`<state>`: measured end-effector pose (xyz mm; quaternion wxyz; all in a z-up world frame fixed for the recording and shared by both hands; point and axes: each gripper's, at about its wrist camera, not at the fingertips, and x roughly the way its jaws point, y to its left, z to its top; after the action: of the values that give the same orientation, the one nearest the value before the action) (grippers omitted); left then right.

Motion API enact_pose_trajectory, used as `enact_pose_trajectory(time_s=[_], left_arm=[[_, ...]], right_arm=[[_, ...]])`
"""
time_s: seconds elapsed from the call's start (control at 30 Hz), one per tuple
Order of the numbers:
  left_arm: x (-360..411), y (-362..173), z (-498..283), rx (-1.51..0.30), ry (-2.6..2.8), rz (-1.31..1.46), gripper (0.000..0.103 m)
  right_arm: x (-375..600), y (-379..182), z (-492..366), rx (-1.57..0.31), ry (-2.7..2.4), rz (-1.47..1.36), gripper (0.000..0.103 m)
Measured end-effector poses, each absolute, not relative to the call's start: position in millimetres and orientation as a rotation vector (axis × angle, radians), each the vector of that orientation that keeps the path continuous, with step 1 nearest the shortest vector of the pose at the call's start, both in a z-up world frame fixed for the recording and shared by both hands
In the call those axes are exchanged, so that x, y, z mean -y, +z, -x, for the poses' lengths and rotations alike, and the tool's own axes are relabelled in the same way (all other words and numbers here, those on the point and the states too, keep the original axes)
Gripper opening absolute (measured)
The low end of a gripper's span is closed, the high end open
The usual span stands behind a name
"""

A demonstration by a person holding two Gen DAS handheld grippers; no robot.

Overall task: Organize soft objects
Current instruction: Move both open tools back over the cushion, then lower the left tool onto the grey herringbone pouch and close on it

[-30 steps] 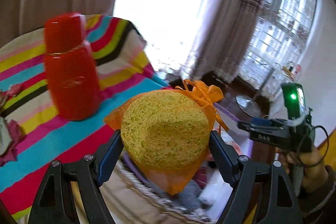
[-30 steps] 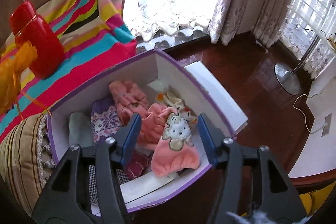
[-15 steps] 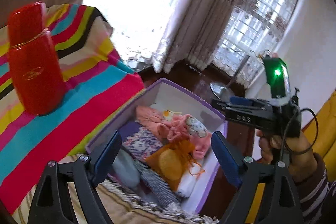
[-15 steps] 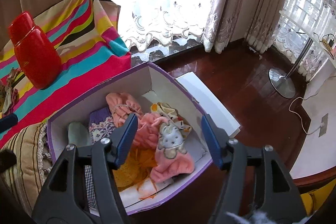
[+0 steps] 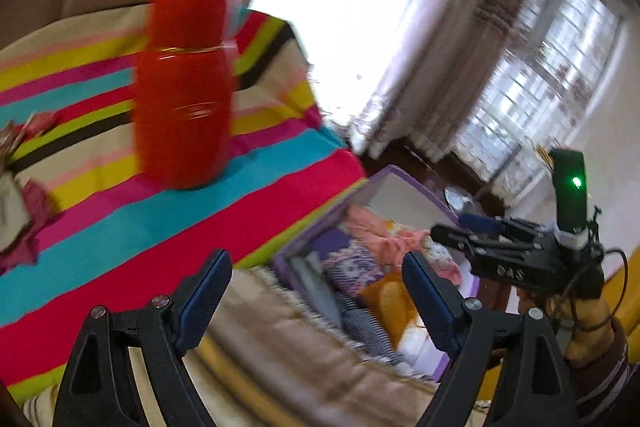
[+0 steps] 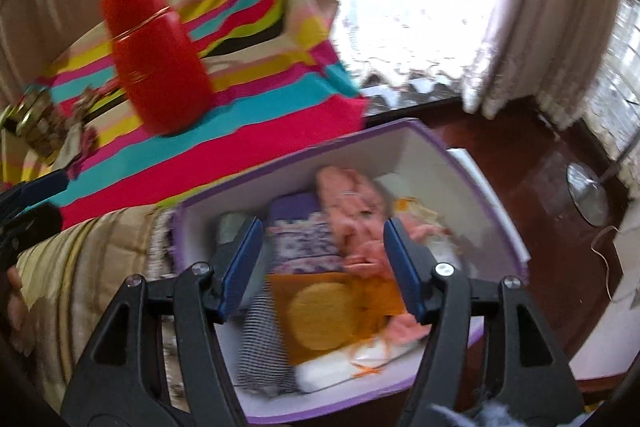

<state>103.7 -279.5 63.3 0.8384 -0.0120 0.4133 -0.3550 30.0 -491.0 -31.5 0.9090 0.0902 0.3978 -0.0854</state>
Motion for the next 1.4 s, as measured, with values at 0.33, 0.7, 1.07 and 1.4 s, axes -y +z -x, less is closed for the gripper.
enact_pose_trajectory(time_s=[0.33,0.7,1.07,1.4], left_arm=[[180,52,-128,-0.863,-0.524,0.151,0.088],[80,39,-155,-0.849,-0.29,0.29,0.082],[15,31,-193,-0.844,-0.116,0.358,0.073],[1,21,-239,-0.851,-0.051,0.339,0.073]], right_arm=[[398,-20,-64,-0.834,0.054,-0.094,0.066],[314,-23,-109,-0.862,0.24,0.008,0.066],[270,-32,-148,-0.876,0.327,0.053,0.066],[242,-35,-183,-0.867,0.373,0.074,0.066]])
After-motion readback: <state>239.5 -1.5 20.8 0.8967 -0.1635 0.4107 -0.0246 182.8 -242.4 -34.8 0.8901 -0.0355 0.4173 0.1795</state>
